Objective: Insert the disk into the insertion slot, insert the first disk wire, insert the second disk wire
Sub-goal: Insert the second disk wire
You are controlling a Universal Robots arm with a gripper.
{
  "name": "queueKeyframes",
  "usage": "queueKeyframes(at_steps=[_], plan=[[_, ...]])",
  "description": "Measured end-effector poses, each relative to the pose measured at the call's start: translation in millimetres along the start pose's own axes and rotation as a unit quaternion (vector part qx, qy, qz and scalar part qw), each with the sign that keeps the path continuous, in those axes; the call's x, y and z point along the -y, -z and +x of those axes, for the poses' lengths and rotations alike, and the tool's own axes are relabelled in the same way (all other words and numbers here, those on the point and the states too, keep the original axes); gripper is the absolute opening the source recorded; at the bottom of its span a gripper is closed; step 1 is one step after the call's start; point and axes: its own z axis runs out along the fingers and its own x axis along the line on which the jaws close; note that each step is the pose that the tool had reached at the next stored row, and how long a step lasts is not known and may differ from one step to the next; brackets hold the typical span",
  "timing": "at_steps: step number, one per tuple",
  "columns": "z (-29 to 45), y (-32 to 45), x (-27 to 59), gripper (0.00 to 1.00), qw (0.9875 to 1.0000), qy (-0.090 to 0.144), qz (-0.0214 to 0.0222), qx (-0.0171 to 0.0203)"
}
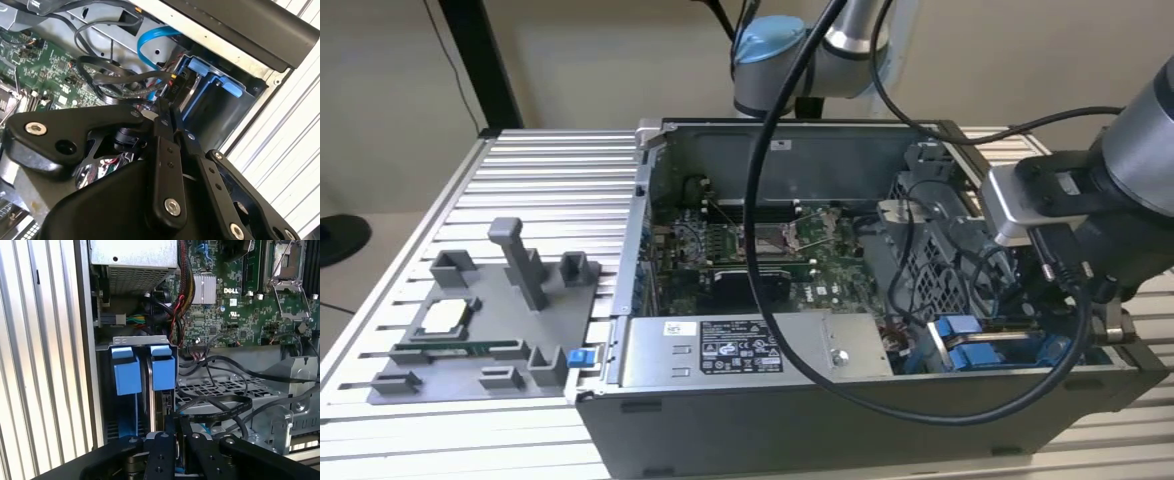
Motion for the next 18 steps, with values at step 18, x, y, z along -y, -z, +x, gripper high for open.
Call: queueKeyframes(at_steps=[18], plan=[[4.4,-2.9,0.2,0.00,1.0000,0.004,-0.0009,0.0005]])
